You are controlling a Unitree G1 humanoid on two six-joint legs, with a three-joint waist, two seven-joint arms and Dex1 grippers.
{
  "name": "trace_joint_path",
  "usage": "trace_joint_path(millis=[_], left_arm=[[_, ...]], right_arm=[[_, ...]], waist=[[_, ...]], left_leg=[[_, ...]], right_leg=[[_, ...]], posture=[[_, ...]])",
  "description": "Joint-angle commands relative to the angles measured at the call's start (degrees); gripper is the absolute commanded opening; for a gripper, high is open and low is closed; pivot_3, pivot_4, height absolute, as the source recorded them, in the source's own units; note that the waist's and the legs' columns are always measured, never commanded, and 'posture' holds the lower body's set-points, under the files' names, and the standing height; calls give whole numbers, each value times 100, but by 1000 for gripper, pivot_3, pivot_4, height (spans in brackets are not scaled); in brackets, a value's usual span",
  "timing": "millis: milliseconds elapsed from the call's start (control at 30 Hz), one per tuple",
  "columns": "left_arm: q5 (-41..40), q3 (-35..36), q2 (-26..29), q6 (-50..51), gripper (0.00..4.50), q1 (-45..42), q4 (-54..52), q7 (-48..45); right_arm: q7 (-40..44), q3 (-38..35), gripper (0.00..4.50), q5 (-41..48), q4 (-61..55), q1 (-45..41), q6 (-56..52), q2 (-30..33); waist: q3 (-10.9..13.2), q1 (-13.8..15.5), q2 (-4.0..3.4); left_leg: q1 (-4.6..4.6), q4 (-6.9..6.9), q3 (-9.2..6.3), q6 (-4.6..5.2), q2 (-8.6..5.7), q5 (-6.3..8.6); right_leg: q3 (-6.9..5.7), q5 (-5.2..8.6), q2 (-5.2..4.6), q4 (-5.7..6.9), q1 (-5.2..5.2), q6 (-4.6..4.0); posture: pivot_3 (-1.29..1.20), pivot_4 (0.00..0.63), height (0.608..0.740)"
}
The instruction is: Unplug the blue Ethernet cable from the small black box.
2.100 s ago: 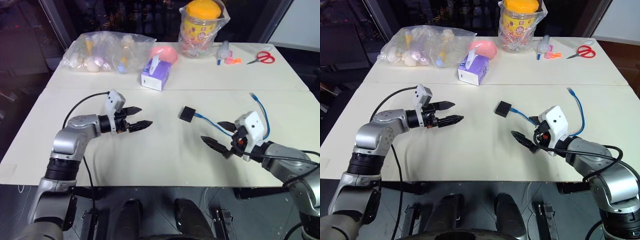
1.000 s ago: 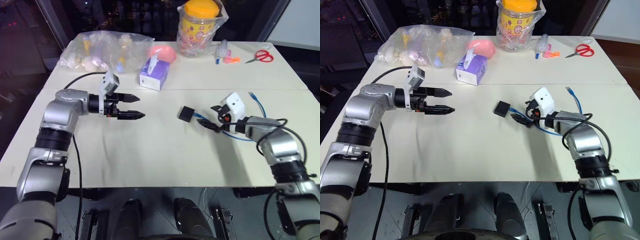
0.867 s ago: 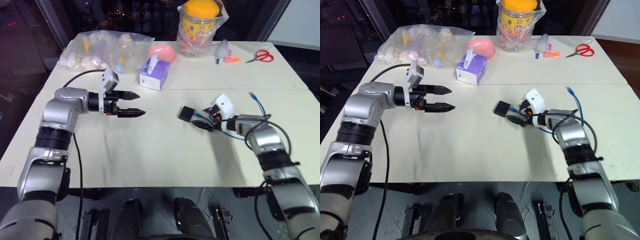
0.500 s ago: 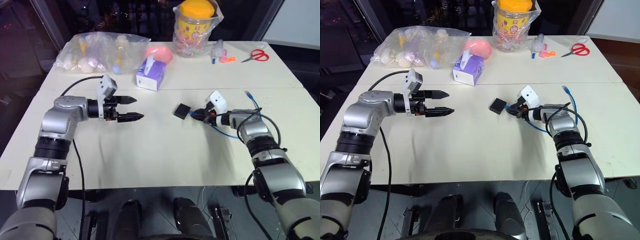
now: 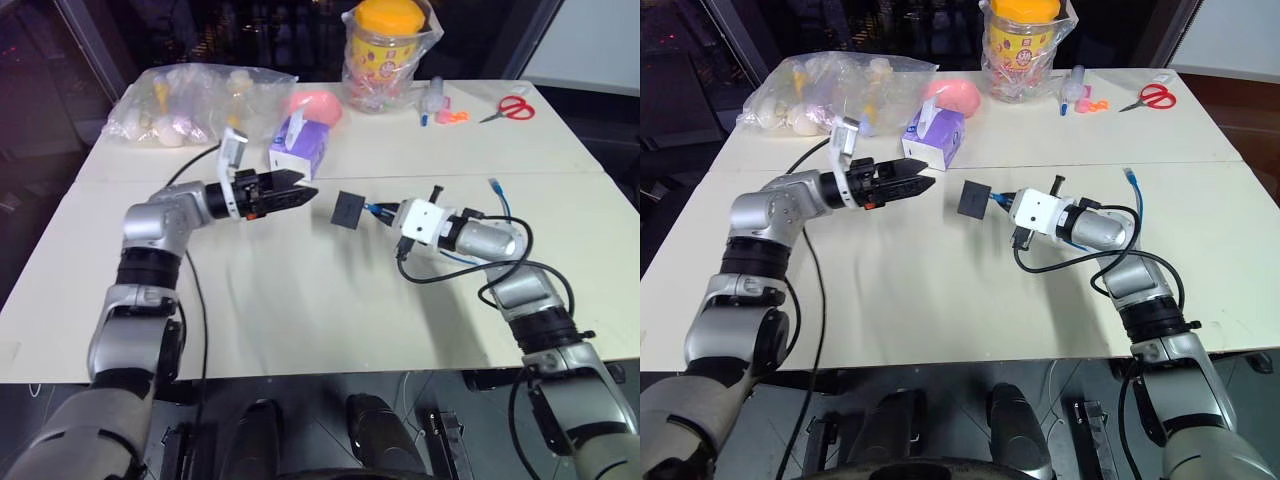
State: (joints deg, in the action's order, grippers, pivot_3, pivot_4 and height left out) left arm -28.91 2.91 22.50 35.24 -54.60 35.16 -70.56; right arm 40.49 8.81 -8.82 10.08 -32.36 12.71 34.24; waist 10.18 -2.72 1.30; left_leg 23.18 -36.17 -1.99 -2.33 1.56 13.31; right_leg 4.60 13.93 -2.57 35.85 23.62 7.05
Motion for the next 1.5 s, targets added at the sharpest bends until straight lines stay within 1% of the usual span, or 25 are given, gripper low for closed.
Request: trace_joint_path(millis=[33, 100, 167, 333, 433, 600, 633, 700, 733, 800, 833, 900, 933, 967, 1000, 1033, 1067, 1133, 1167, 1233, 1333, 1367, 1500], left_arm=[[89, -10, -224, -318, 4500, -394, 571, -225], [191, -27, -352, -486, 4500, -571, 920, -292], [61, 163, -489, -411, 4500, -803, 1254, -363], [74, 269, -732, -489, 4500, -1089, 1716, -567], [9, 365, -804, -438, 3668, -1147, 1786, -716], [167, 220, -806, -436, 1816, -1037, 1674, -954], [158, 250, -818, -410, 1513, -1019, 1666, -933], [152, 297, -830, -375, 671, -995, 1649, -915], [160, 307, -847, -381, 506, -979, 1630, -884], [168, 328, -898, -357, 514, -950, 1567, -718], [147, 351, -922, -307, 514, -923, 1505, -625], [70, 414, -956, -207, 514, -862, 1371, -517], [10, 466, -968, -132, 514, -828, 1292, -462], [-81, 549, -985, -25, 514, -781, 1203, -388], [-173, 640, -1008, 90, 514, -734, 1121, -305], [-279, 743, -1034, 220, 514, -697, 1056, -207], [-381, 844, -1061, 351, 514, -662, 985, -116], [-587, 1026, -1140, 588, 514, -599, 797, 75], [-811, 1202, -1220, 806, 514, -593, 685, 210], [-1170, 1461, -1351, 1157, 514, -569, 485, 448], [-1646, 1755, -1521, 1650, 514, -485, 188, 768], [-1773, 1792, -1581, 1803, 514, -427, 40, 844], [-2166, 1728, -1768, 2318, 514, -145, -700, 1092]], right_arm=[[-236, -298, 38, 9, -1006, 69, -244, 61], [-280, -319, 38, -28, -1264, 99, -369, 77], [-346, -328, 38, -51, -1434, 108, -484, 67], [-451, -303, 38, -110, -1779, 133, -693, 46], [-447, -269, 0, -135, -1899, 195, -785, 60], [-453, -244, 0, -165, -2021, 217, -882, 45], [-451, -237, 0, -161, -2059, 210, -915, 27], [-430, -221, 0, -154, -2124, 225, -961, 20], [-402, -216, 0, -121, -2158, 239, -1003, 15], [-413, -289, 896, 0, -2233, 279, -1161, -31], [-396, -348, 1271, 63, -2311, 348, -1303, -22], [-520, -551, 2220, 29, -2433, 574, -1595, 28], [-653, -721, 2768, 41, -2518, 711, -1833, -5], [-863, -1018, 3357, 238, -2700, 894, -2300, -198], [-1068, -1356, 3792, 727, -2987, 1030, -2881, -544], [-1327, -1730, 4275, 1538, -3358, 1062, -3513, -1044], [-1661, -2094, 4275, 2296, -3684, 1017, -4030, -1562], [-2290, -2602, 4275, 3495, -4162, 894, -4831, -2394], [-2662, -2765, 4275, 4336, -4326, 905, -5123, -2855], [-3149, -2940, 4275, 5602, -4490, 951, -5511, -3444], [-3697, -3013, 4275, 6847, -4369, 1005, -5620, -3962], [-3760, -2970, 4275, 7109, -4278, 1006, -5608, -4053], [-3909, -2748, 4275, 7428, -4092, 983, -5491, -4008]], waist=[[0, 19, 0], [0, 23, 0], [1, 23, 3], [2, 23, 3], [2, 24, 3], [2, 19, 3], [2, 20, 3], [2, 21, 3], [2, 22, 3], [2, 23, 3], [2, 25, 3], [2, 48, 4], [1, 54, 4], [2, 61, 4], [1, 64, 6], [0, 63, 6], [1, 49, 6], [1, 20, 5], [1, 22, 5], [1, 23, 4], [1, 20, 4], [0, 20, 3], [0, 27, 3]], left_leg=[[-2, -1, -1, 0, 0, 0], [-1, -5, -1, 0, 0, 0], [-1, -10, 0, -1, -1, -1], [1, -6, -1, 0, -1, 0], [1, -4, -1, -1, -1, 0], [0, -4, -1, -1, -1, 0], [0, -5, -1, 0, -1, 0], [0, -6, -1, 0, -1, 0], [0, -6, -1, 0, -1, 0], [1, -5, -1, 0, -1, 0], [1, -5, -1, 0, -1, 0], [1, -5, -3, 0, -1, 0], [4, -5, -5, 0, -1, 0], [4, -6, -4, 0, -1, 0], [6, -6, -4, 0, -2, 0], [6, -6, -5, 0, -2, 0], [5, -5, -7, 0, -1, 0], [4, -5, -9, 0, 2, -1], [2, -4, -11, -1, 4, -1], [-3, -4, -16, -1, 6, -1], [-10, -4, -15, -1, 6, -1], [-9, -5, -15, -1, 5, -1], [-7, -4, -13, -1, 4, -1]], right_leg=[[0, 1, 1, 5, 0, -1], [0, 1, 1, 6, -1, -1], [0, 1, 1, 2, -6, -1], [0, 1, 0, -3, -6, -1], [0, 1, 0, -3, -5, -1], [0, 1, 0, -1, -5, -1], [0, 1, 0, -1, -5, -1], [0, 1, 0, -1, -5, -1], [0, 1, 0, -1, -6, -1], [0, 1, 0, -1, -5, -1], [0, 1, 0, -1, -5, -1], [-1, 1, -1, -1, -6, -1], [-2, 1, -1, -2, -5, 0], [-2, 1, -1, -3, -6, 0], [-1, 1, -3, -3, -5, 0], [-2, 1, -3, -2, -6, -1], [-2, 1, -3, 0, -5, -1], [-1, 1, -1, 17, 3, -2], [-2, 1, 1, 24, 5, -3], [-6, 0, 2, 27, 2, -4], [-6, 0, 0, 22, -8, -4], [-6, 0, -1, 21, -8, -4], [-6, 0, -4, 14, -10, -4]], posture=[[0, 150, 740], [0, 150, 740], [0, 150, 740], [0, 150, 740], [0, 150, 740], [0, 150, 740], [0, 150, 740], [0, 150, 740], [0, 150, 740], [0, 150, 740], [0, 150, 740], [0, 150, 740], [0, 150, 740], [0, 150, 740], [0, 150, 740], [0, 150, 740], [0, 150, 740], [0, 150, 740], [0, 150, 740], [0, 150, 740], [0, 150, 740], [0, 150, 740], [0, 150, 740]])
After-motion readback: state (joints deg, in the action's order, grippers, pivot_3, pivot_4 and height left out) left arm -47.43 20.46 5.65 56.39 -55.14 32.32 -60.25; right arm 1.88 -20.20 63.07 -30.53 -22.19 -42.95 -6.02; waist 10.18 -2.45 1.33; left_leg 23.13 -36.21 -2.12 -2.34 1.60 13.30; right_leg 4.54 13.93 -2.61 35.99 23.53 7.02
